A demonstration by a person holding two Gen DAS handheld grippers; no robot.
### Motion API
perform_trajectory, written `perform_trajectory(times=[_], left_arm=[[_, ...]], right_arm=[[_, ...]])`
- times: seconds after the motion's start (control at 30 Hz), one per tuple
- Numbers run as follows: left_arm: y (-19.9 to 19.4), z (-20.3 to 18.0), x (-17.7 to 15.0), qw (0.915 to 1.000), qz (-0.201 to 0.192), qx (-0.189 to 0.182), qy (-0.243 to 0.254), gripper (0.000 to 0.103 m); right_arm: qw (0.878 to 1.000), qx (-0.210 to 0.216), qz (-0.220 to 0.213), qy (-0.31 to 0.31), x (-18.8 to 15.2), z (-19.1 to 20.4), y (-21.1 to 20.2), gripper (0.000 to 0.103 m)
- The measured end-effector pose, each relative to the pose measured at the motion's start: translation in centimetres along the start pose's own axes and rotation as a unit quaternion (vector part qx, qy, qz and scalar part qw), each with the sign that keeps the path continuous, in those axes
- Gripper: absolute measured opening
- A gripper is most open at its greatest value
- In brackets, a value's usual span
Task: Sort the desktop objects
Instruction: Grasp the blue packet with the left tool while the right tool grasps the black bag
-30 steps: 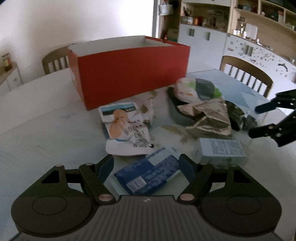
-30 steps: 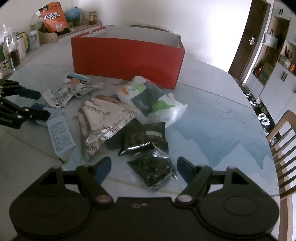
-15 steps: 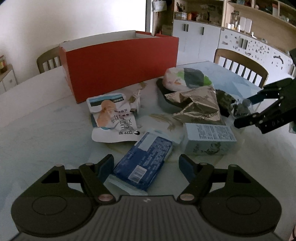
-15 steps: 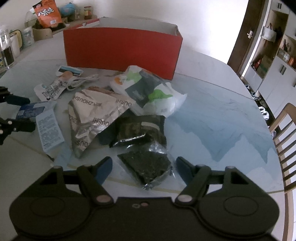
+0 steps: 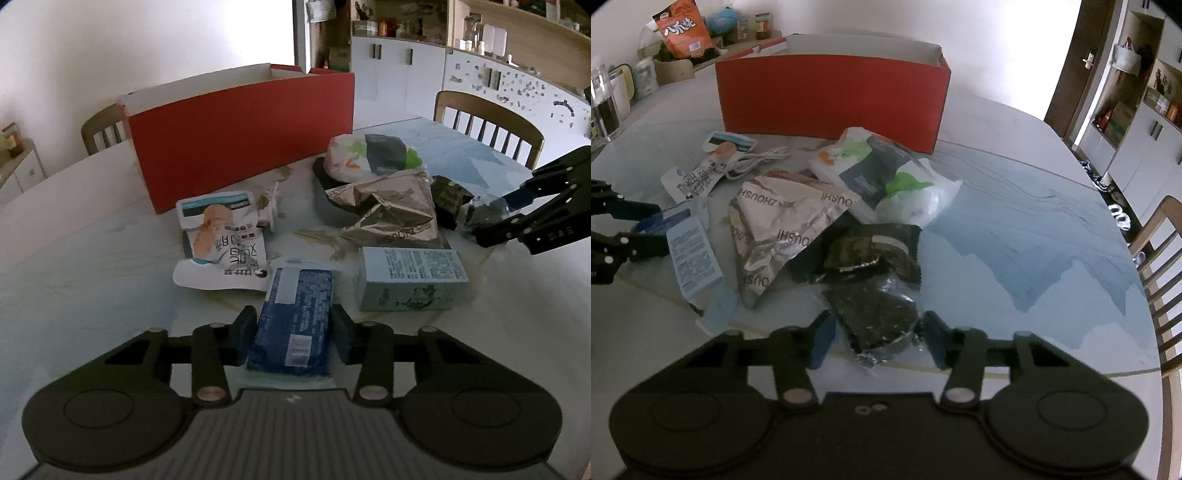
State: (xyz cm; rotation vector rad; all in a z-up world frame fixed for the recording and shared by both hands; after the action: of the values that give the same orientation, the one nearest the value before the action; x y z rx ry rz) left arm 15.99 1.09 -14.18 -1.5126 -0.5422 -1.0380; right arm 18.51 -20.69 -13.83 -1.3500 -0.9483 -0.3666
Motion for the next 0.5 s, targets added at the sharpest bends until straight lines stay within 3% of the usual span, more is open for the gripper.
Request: perform_trajectory(times=[0.27, 0.5], left_arm=[[-1.1, 0.1, 0.1, 0.9995, 0.002, 0.03, 0.001, 0.038], [-2.9, -0.4, 0.4, 0.9992, -0.003, 0.039, -0.004, 0.038]], right_arm=[[1.0, 0.004, -0.01, -0.01, 0.1, 0.0, -1.4, 0.037], [1.0, 0.004, -0.024, -0.01, 0.6, -0.3, -3.1, 0.037]])
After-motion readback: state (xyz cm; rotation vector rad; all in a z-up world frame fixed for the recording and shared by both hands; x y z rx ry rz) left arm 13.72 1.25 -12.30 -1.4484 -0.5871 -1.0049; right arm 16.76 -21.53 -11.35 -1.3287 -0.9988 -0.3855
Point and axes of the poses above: each gripper's, at about its wrist camera, not at the fingertips, and y roughly the way its jaws point, z to its left, x to its top, the point moved 6 cm from there along y, roughly the way its jaws point, and after that the axes turned 11 degrees about -z, right-handed, at the moved point
